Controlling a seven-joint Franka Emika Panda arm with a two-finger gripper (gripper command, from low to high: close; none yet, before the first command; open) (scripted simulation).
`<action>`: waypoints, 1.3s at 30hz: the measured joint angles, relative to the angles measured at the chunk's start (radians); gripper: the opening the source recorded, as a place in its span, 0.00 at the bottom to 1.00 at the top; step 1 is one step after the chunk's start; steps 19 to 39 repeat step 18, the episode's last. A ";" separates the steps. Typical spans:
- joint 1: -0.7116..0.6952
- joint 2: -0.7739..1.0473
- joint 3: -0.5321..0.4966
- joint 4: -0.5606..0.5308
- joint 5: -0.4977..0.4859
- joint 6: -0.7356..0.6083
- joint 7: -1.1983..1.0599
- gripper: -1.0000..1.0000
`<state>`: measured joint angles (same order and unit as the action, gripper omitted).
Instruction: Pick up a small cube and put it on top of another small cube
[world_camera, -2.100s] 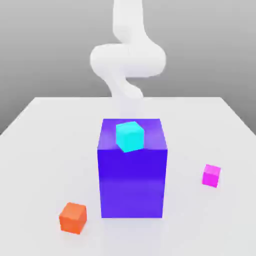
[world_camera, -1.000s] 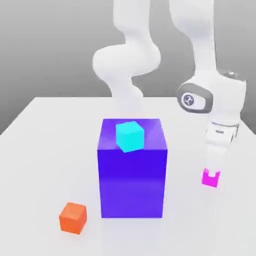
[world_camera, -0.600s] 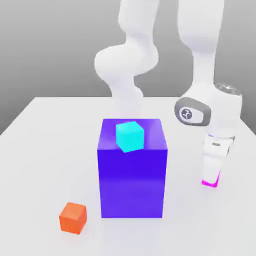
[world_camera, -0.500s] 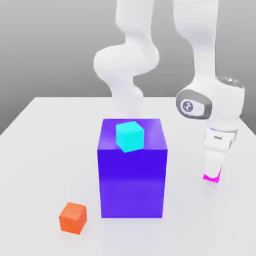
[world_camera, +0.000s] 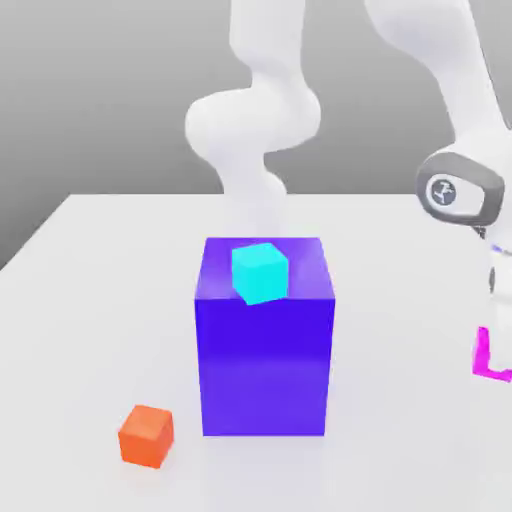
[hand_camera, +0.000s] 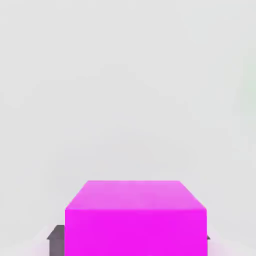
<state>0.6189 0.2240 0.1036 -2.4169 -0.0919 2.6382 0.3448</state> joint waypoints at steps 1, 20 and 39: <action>-0.007 0.018 -0.002 0.036 0.001 -0.019 -0.020 0.00; -0.092 0.319 -0.024 0.424 0.023 -0.107 -0.240 1.00; -0.092 0.319 -0.024 0.424 0.023 -0.107 -0.240 1.00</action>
